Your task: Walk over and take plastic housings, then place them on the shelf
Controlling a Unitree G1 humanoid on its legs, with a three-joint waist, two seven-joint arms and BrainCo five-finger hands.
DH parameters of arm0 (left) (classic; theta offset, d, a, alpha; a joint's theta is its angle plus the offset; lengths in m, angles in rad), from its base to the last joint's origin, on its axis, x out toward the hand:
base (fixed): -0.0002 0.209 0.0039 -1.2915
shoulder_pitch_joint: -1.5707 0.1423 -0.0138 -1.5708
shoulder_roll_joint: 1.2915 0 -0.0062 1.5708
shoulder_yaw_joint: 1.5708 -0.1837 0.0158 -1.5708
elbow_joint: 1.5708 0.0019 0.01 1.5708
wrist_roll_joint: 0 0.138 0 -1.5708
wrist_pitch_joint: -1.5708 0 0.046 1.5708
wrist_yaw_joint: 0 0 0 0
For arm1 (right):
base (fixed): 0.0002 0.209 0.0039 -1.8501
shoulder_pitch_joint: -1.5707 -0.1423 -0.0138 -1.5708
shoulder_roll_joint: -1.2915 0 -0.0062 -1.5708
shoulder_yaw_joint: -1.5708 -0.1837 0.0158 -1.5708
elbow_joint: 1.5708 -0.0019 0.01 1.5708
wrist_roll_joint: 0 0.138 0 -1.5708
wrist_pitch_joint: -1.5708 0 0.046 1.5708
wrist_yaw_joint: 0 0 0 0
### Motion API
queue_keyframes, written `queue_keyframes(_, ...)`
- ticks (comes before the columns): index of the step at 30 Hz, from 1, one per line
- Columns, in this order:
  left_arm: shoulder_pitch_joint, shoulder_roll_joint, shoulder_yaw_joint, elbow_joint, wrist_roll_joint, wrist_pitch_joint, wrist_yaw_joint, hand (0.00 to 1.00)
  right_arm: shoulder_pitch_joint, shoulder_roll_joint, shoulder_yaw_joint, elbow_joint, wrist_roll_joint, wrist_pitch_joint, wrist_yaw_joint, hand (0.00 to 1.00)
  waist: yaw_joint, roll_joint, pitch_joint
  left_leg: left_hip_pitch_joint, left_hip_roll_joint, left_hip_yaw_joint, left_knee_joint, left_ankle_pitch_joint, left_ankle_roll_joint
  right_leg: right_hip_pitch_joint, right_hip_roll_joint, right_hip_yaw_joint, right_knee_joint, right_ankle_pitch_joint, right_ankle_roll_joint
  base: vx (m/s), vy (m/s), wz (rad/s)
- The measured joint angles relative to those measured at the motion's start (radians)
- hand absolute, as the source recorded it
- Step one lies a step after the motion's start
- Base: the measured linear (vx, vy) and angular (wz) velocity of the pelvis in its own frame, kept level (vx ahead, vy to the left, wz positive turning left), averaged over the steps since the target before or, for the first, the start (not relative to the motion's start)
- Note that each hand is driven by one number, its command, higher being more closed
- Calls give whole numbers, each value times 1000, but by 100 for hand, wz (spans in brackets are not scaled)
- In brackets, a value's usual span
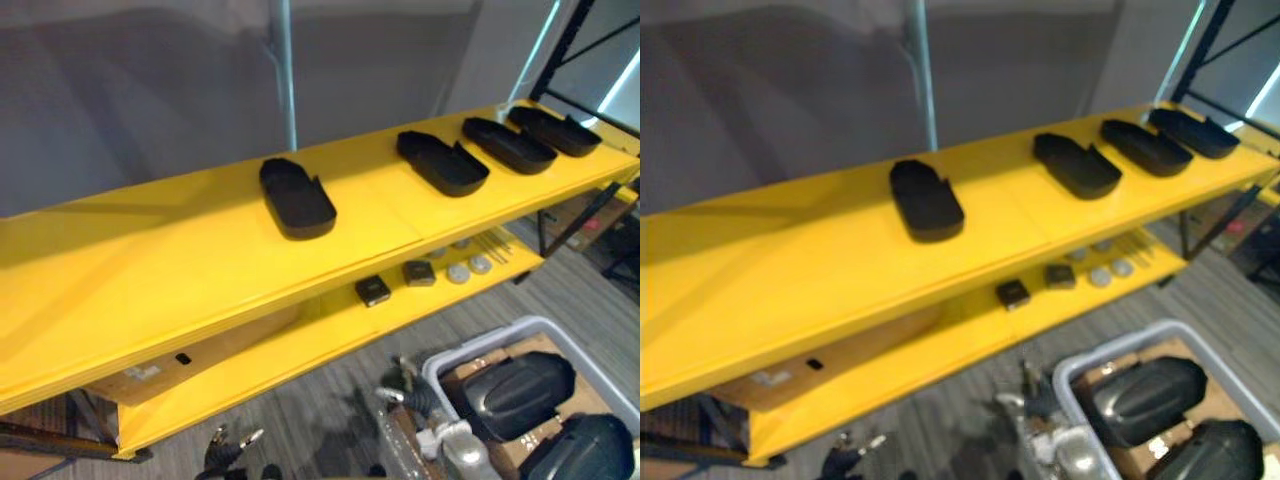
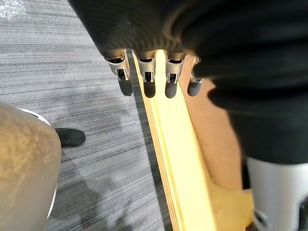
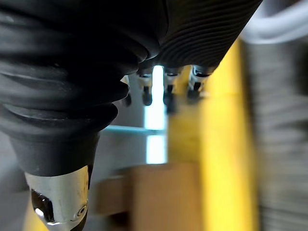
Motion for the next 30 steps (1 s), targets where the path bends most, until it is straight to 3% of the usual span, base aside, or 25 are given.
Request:
queue_keyframes(1,-5,0,1,6,0,0,0,0,0,11,-24,54,13,13,-5,0,0,1,4,6,0,-5,0,0,0,9,0,-5,0,-2,0,23,-4,12)
queue_keyframes(2,-52,-5,48,105,-11,-9,0,0,-24,77,-184,240,85,23,-19,0,-5,-21,22,53,-17,-8,0,-33,1,59,-19,-28,15,-49,18,7,-3,5)
queue_keyframes(8,-61,-6,61,113,-11,-5,-2,0,-23,76,-192,256,97,30,-20,0,-7,-19,26,66,-16,5,0,-39,6,58,-21,-19,20,-60,12,-21,6,-6)
queue_keyframes(15,-62,-2,156,122,-41,61,-27,0,-25,72,-297,301,152,135,-26,0,-8,-20,29,66,-29,35,1,-66,13,37,-33,18,24,-64,31,49,29,-14)
queue_keyframes(19,-79,22,168,151,3,113,-80,0,-51,72,-341,325,173,215,-26,0,-13,-21,29,68,-32,70,6,-79,9,24,-33,52,18,-56,34,138,20,-21)
queue_keyframes(21,-93,26,168,152,62,129,-116,0,-57,72,-349,324,195,218,-44,0,-15,-25,29,75,-30,78,7,-81,7,25,-31,60,15,-52,28,95,3,-15)
queue_keyframes(24,-116,28,154,151,173,147,-174,0,-61,72,-360,319,211,195,-42,0,-16,-21,29,120,-3,151,7,-100,3,25,2,118,15,-24,-12,60,9,-59)
queue_keyframes(30,-159,27,72,152,206,148,-237,0,-28,69,-358,288,175,135,-21,0,-45,-34,32,108,21,285,121,-201,-3,-37,25,235,17,11,-8,-15,20,-87)
